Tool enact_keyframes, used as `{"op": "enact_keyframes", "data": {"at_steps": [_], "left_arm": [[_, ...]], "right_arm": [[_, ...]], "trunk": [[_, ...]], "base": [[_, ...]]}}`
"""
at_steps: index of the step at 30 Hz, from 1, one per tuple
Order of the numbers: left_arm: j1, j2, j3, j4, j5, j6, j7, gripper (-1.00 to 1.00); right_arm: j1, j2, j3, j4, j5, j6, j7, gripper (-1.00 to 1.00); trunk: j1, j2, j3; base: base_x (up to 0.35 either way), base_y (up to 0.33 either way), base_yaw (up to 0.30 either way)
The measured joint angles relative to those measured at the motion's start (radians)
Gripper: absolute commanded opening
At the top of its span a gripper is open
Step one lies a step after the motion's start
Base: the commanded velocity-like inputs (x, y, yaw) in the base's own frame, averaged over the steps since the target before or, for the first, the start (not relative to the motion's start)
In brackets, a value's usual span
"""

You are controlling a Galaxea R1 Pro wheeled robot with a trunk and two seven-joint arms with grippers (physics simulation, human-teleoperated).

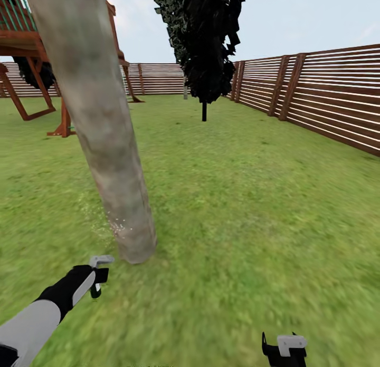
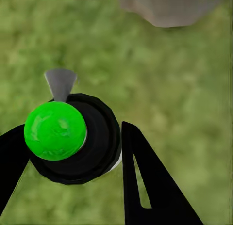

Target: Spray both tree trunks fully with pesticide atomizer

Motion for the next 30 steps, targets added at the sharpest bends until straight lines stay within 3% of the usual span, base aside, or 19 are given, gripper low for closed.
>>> {"op": "enact_keyframes", "data": {"at_steps": [3, 6, 11, 17, 18, 21, 30], "left_arm": [[0.003, 0.001, -0.002, 0.028, 0.0, -0.101, 0.004, -1.0], [0.003, -0.004, -0.004, 0.062, 0.002, -0.124, 0.002, -1.0], [0.003, -0.005, -0.006, 0.066, 0.002, -0.127, 0.002, -1.0], [0.003, -0.006, -0.006, 0.065, 0.003, -0.126, 0.004, -1.0], [0.003, -0.016, -0.006, 0.064, 0.003, -0.125, 0.003, -1.0], [0.003, -0.034, -0.006, 0.063, -0.001, -0.123, 0.007, -1.0], [0.002, -0.035, -0.006, 0.053, 0.0, -0.116, 0.024, -1.0]], "right_arm": [[0.0, 0.0, 0.0, 0.0, 0.0, 0.0, 0.0, 1.0], [0.0, 0.0, 0.001, 0.0, 0.0, 0.0, 0.0, 1.0], [0.0, 0.0, 0.0, 0.0, 0.0, 0.0, 0.0, 1.0], [0.0, 0.0, 0.0, 0.0, -0.001, 0.0, -0.001, 1.0], [0.0, 0.0, 0.0, 0.0, -0.001, 0.0, -0.001, 1.0], [0.0, 0.0, 0.0, 0.0, 0.0, 0.0, -0.003, 1.0], [0.0, 0.0, 0.0, 0.0, -0.002, 0.0, -0.003, 1.0]], "trunk": [[0.0, 0.0, 0.0], [0.0, 0.0, 0.0], [0.0, 0.0, 0.0], [0.0, 0.0, 0.0], [0.0, 0.0, 0.0], [0.0, 0.0, 0.0], [0.0, 0.0, 0.0]], "base": [[0.107, -0.001, 0.137], [0.31, -0.002, 0.012], [0.268, -0.142, 0.001], [-0.037, -0.267, 0.0], [-0.044, -0.273, 0.007], [-0.011, -0.274, 0.173], [0.056, -0.131, 0.167]]}}
